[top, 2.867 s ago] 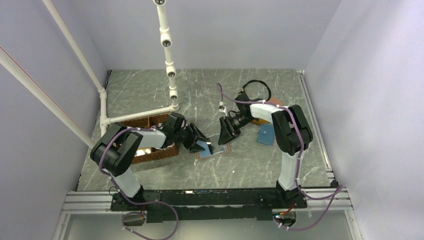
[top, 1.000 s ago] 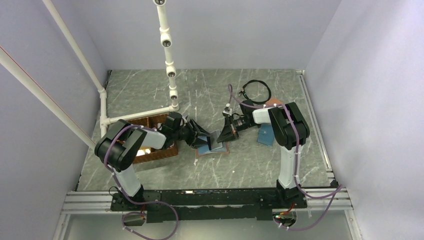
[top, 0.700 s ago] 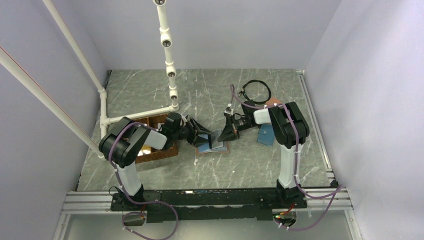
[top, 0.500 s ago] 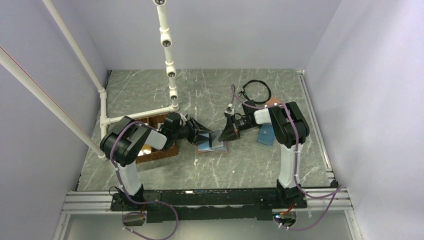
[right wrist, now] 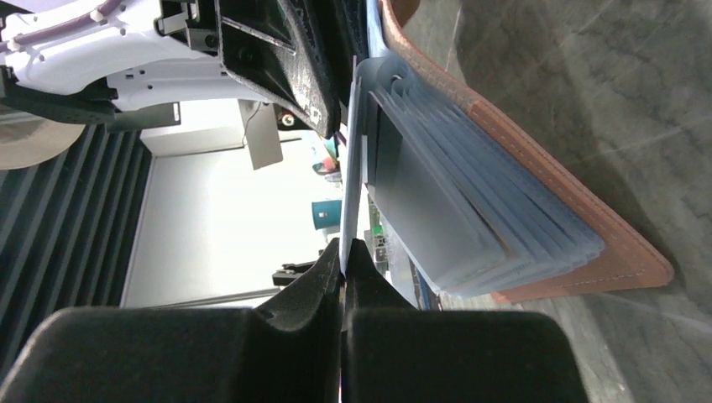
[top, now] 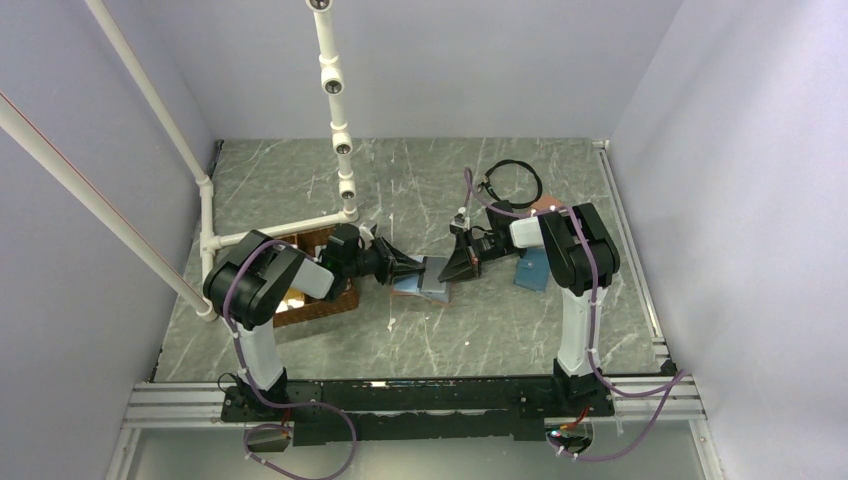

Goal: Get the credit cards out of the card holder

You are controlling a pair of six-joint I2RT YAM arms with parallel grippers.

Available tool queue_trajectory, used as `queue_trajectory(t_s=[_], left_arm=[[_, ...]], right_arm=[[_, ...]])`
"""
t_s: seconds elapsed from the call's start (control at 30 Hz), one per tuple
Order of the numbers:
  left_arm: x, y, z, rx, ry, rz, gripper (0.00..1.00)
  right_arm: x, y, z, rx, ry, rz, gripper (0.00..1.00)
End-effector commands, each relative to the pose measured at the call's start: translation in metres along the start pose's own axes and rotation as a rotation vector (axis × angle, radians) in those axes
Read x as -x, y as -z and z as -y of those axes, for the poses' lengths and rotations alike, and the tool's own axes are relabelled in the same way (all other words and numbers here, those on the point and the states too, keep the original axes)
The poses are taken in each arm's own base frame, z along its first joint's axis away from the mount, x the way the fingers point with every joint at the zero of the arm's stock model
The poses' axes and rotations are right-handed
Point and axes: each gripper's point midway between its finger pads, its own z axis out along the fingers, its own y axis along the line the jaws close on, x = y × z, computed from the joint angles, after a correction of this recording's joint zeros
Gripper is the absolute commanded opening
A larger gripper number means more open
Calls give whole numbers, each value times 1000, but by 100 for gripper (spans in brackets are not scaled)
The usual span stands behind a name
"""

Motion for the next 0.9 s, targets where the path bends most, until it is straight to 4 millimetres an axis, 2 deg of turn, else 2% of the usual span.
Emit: queue_trajectory(t_s=[0.0,0.07,0.1,0.37,0.6,0.87], left_arm=[[-15,-1,39,-144,-110,-68,13],[-16,-1,43,-161,-122,-77,2],[-17,0,45,-168,-127,-80,0],[-24,6,46,-136,-199,-114,0],[-23,16,30,-38,-247,-97,0],[-19,24,17,-12,-240,-69,0]], right_arm=[[-6,-6,-11,53,42,-43,0],[-6,-6,-11,56,44,-43,0],[-6,-5,-11,57,44,-42,0],[-3,-1,-6,23,93,-24,0],[-5,3,14,-64,139,-36,4],[-7,3,20,-61,137,-48,4]])
